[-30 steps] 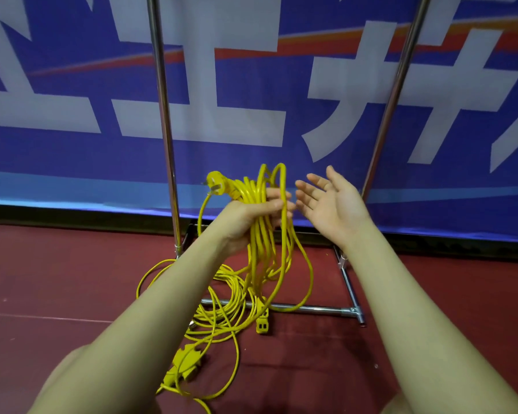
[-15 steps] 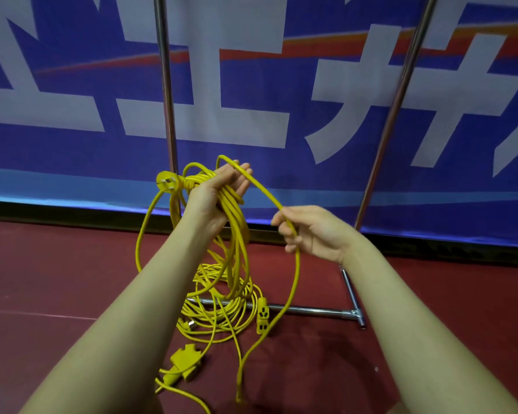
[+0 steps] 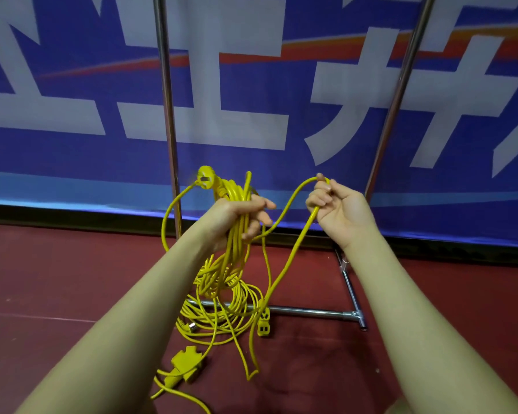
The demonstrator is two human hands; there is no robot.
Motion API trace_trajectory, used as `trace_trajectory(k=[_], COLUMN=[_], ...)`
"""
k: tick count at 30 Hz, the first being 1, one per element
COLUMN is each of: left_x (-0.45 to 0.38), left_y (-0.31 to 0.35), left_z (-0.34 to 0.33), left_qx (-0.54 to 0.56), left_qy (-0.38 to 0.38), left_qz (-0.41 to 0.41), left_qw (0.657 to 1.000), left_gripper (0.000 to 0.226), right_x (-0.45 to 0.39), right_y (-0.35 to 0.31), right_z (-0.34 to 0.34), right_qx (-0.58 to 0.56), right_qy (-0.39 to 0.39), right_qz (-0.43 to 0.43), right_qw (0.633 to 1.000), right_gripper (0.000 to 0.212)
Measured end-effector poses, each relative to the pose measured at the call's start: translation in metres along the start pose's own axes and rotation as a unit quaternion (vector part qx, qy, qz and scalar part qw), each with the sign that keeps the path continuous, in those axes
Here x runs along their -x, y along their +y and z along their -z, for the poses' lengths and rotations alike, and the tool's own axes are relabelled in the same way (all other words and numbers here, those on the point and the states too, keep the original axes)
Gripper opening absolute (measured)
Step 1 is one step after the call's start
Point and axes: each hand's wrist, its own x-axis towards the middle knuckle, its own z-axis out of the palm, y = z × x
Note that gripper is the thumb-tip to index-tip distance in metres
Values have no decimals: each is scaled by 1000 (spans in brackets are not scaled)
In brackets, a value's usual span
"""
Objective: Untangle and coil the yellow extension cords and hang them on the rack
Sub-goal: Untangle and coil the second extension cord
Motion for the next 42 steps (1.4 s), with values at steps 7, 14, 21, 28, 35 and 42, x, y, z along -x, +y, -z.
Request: trace_trajectory(k=[7,14,21,28,35,42], left_x=[1,1,-8,-19,-16,-8], left_y=[-20,-26,-13,3,6,4], left_z=[-14,-27,-29,-10,0,6], left_qx=[7,-72,132,304,286,150], left_qy=[-76,-132,2,122,108,101], left_qz=[83,63,-30,-116,-112,-16], left_qw=[994,987,991,938,946,983], left_gripper=[18,18,18,17,17,20], right_x=[-4,-7,-2,7,11,12], right_y=[-6,-9,-11,15,33,17], right_z=[-1,0,11,12,4,-6], right_qx=[-90,-74,120,434,458,291], right_qy=[21,35,64,-51,-120,-63], right_qz=[41,49,15,-154,-103,-10], right_qw=[995,995,991,886,875,955], right_gripper=[27,29,24,26,13,17])
